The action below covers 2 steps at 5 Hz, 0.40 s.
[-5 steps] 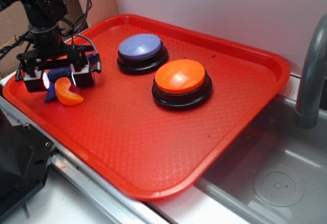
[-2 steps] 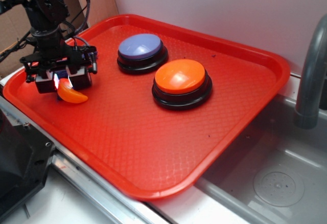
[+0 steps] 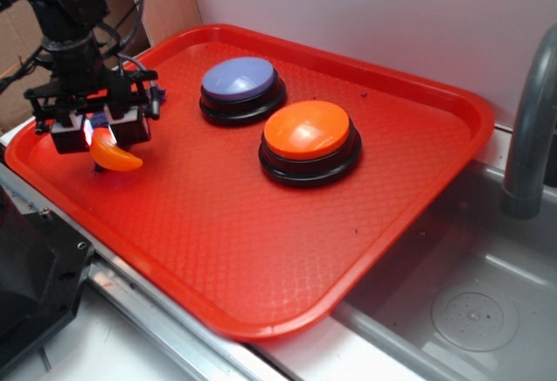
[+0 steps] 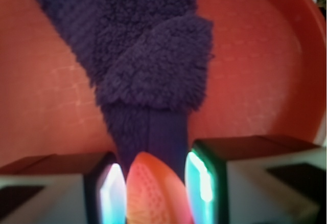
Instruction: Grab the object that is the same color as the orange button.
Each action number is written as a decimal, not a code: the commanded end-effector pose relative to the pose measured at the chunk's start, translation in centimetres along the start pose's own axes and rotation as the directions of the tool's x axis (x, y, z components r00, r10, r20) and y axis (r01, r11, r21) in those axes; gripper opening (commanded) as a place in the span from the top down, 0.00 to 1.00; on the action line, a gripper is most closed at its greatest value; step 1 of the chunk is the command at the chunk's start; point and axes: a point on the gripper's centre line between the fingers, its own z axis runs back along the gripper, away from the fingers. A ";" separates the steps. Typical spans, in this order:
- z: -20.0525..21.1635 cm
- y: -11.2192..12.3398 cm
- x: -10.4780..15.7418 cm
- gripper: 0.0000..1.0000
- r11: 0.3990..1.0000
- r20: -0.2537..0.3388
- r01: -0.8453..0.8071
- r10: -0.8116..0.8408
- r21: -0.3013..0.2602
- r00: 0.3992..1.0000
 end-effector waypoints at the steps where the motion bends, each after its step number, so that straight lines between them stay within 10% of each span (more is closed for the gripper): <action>1: 7.3 -2.1 -1.8 1.00 0.957 0.117 0.281 -0.272 -0.075 0.955; 2: 10.0 -3.3 -3.6 1.00 0.891 0.127 0.446 -0.435 -0.083 0.892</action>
